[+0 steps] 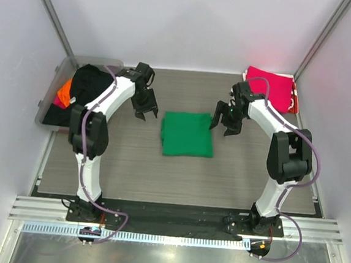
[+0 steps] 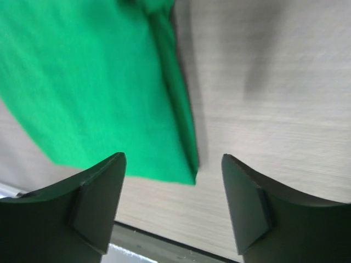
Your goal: Fold and stack the t-shirts
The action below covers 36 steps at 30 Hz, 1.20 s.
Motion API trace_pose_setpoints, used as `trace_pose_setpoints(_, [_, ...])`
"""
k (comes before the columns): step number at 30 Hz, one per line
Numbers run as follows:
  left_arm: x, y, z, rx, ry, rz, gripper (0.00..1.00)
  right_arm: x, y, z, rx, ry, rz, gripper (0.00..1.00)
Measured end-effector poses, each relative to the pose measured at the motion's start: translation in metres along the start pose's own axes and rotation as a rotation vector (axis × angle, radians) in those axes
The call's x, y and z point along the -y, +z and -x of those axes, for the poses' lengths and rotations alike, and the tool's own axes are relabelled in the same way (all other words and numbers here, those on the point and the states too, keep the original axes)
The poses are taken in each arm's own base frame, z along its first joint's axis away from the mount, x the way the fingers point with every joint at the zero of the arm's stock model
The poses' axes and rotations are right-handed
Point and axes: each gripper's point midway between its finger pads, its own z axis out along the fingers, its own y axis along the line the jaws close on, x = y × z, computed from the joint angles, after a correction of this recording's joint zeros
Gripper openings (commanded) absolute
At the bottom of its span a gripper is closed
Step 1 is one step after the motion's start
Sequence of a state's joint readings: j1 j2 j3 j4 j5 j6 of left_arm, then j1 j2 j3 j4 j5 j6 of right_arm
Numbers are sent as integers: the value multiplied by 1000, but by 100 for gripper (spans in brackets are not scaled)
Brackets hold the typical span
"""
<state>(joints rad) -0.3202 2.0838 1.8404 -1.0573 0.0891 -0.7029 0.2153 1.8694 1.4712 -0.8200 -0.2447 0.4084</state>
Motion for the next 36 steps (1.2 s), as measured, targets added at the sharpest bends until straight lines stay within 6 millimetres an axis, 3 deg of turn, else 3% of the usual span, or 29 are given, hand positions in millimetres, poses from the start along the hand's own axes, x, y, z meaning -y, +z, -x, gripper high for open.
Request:
trace_pose_setpoints(4, [22, -32, -21, 62, 67, -71, 47, -3, 2, -21, 0, 3, 58, 57])
trace_pose_setpoints(6, [39, -37, -34, 75, 108, -110, 45, -5, 7, -28, -6, 13, 91, 50])
trace_pose_setpoints(9, [62, -28, -57, 64, 154, -160, 44, -13, 13, -34, -14, 32, 161, 45])
trace_pose_setpoints(14, [89, 14, -102, -47, 182, -221, 37, -23, 24, -45, -35, 58, 264, 40])
trace_pose_setpoints(16, [86, 36, -115, -91, 181, -207, 36, -21, 29, -53, -47, 65, 275, 37])
trace_pose_setpoints(19, [64, 63, -137, -148, 172, -154, 36, -9, 41, -72, -81, 90, 258, 36])
trace_pose_setpoints(21, [57, 62, -143, -159, 171, -157, 36, 2, 49, -92, -122, 113, 230, 36])
trace_pose_setpoints(24, [39, 58, -146, -127, 196, -120, 36, 3, 44, -110, -139, 124, 238, 36])
trace_pose_setpoints(26, [26, 56, -147, -108, 221, -79, 39, 2, 40, -121, -150, 112, 232, 39])
trace_pose_setpoints(29, [9, 52, -144, -81, 278, -8, 51, -1, 33, -129, -160, 91, 224, 64])
trace_pose_setpoints(30, [4, 50, -142, -72, 297, 16, 53, -2, 30, -129, -157, 78, 222, 77])
trace_pose_setpoints(33, [-11, 41, -134, -49, 356, 98, 63, -8, 18, -117, -124, 38, 219, 95])
trace_pose_setpoints(36, [-12, 19, -120, -6, 404, 138, 68, -23, 5, -92, -61, -11, 252, 97])
